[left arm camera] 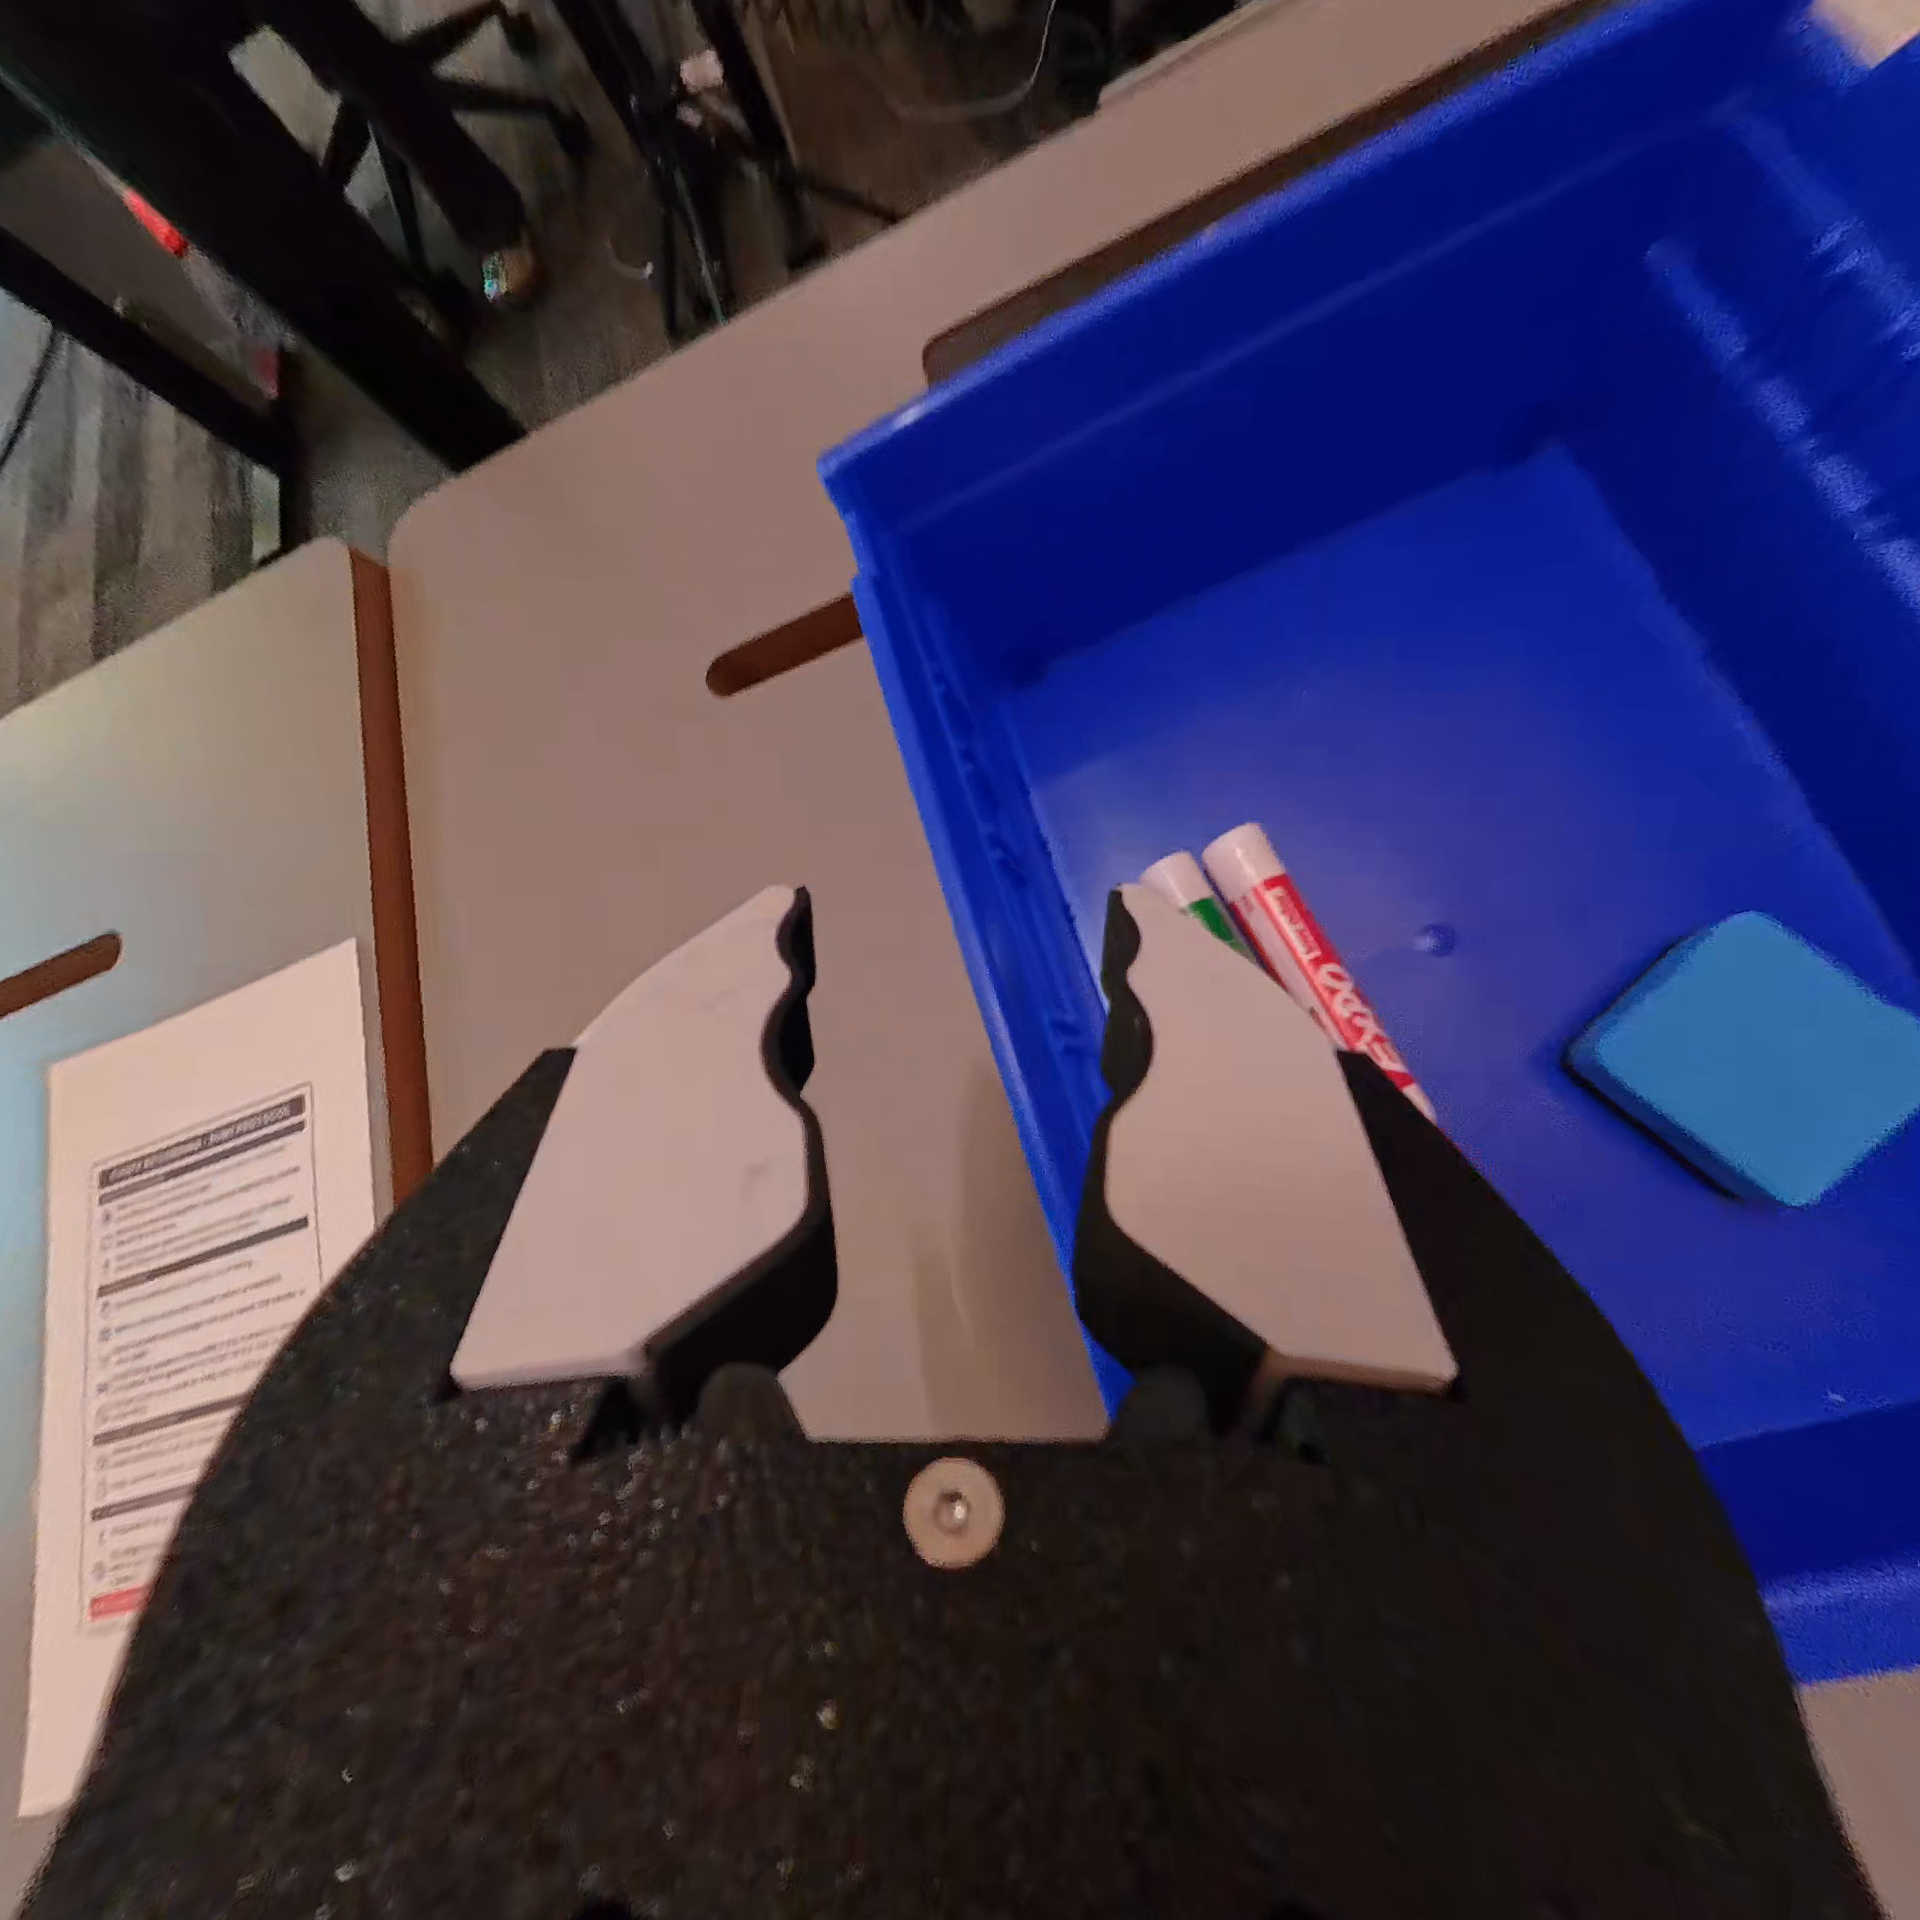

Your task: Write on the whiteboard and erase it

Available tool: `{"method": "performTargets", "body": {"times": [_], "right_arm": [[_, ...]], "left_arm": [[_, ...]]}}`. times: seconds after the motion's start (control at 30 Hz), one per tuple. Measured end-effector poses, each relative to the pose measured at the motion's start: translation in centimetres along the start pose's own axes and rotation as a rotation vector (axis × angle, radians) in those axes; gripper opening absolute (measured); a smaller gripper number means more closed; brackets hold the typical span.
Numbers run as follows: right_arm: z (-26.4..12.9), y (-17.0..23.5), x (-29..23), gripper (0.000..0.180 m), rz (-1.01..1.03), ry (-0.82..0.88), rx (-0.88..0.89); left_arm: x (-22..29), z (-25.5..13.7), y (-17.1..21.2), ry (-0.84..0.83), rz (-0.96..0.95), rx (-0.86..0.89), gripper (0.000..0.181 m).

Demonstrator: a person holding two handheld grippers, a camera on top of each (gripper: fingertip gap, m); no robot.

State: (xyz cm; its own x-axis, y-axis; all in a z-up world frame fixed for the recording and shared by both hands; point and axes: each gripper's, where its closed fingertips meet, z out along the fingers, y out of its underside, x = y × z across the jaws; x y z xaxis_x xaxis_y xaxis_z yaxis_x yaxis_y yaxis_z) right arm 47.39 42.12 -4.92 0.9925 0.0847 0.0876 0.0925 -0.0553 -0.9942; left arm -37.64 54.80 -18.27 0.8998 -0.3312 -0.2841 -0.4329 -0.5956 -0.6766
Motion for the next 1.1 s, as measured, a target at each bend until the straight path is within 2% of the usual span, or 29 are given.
{"method": "performTargets", "body": {"times": [0.03,0.07,0.13,0.23,0.33,0.4,0.43,0.47,0.57,0.67,0.73,0.8,0.87,0.93,1.03,1.1], "right_arm": [[0.1,-0.3,-0.6,0.098,0.028,-0.029,0.015],[0.1,-0.4,-1.2,0.102,0.044,-0.053,0.021],[0.2,-0.6,-2.4,0.105,0.072,-0.08,0.015],[0.1,-1.8,-5.2,0.1,0.027,-0.163,0.059],[0.4,-2.4,-7.0,0.114,-0.051,-0.121,0.074],[0.7,-3.0,-8.4,0.093,-0.086,-0.09,0.11],[0.9,-3.4,-8.8,0.088,-0.083,-0.044,0.136],[0.9,-3.5,-9.7,0.09,-0.091,-0.034,0.14],[1.3,-2.8,-14.0,0.127,-0.129,-0.113,0.111],[0.8,-1.9,-19.1,0.129,-0.137,-0.221,0.103],[0.2,-1.0,-22.1,0.131,-0.075,-0.271,0.091],[-0.9,0.8,-25.7,0.131,-0.054,-0.405,0.049],[-1.9,2.5,-28.4,0.125,-0.038,-0.481,0.029],[-2.5,4.4,-29.9,0.124,0.005,-0.496,-0.016],[-3.4,7.5,-32.5,0.111,0.072,-0.553,-0.145],[-4.0,8.9,-34.1,0.113,0.049,-0.584,-0.189]], "left_arm": [[0.2,-0.6,-0.7,0.015,-0.009,0.032,0.054],[0.1,-1.3,-1.2,0.014,-0.022,0.054,0.057],[0.6,-2.6,-2.0,0.042,-0.026,0.093,0.052],[0.7,-4.7,-3.0,0.01,-0.012,0.181,0.057],[1.7,-6.6,-3.7,0.005,-0.004,0.263,0.067],[2.1,-7.6,-3.9,-0.024,-0.032,0.296,0.084],[2.6,-7.9,-4.0,-0.012,-0.037,0.3,0.087],[3.4,-8.2,-4.1,0.005,-0.033,0.306,0.088],[5.4,-8.8,-4.2,0.029,-0.025,0.336,0.088],[7.6,-8.7,-3.5,0.067,-0.001,0.315,0.088],[9.1,-8.4,-2.4,0.101,0.007,0.253,0.087],[10.2,-8.0,-1.1,0.105,0.004,0.188,0.086],[11.0,-7.8,-0.1,0.073,0.007,0.143,0.085],[12.2,-7.8,0.5,0.053,-0.015,0.135,0.084],[14.7,-8.4,0.7,0.072,-0.069,0.164,0.082],[16.4,-8.9,0.5,0.099,-0.088,0.205,0.081]]}}
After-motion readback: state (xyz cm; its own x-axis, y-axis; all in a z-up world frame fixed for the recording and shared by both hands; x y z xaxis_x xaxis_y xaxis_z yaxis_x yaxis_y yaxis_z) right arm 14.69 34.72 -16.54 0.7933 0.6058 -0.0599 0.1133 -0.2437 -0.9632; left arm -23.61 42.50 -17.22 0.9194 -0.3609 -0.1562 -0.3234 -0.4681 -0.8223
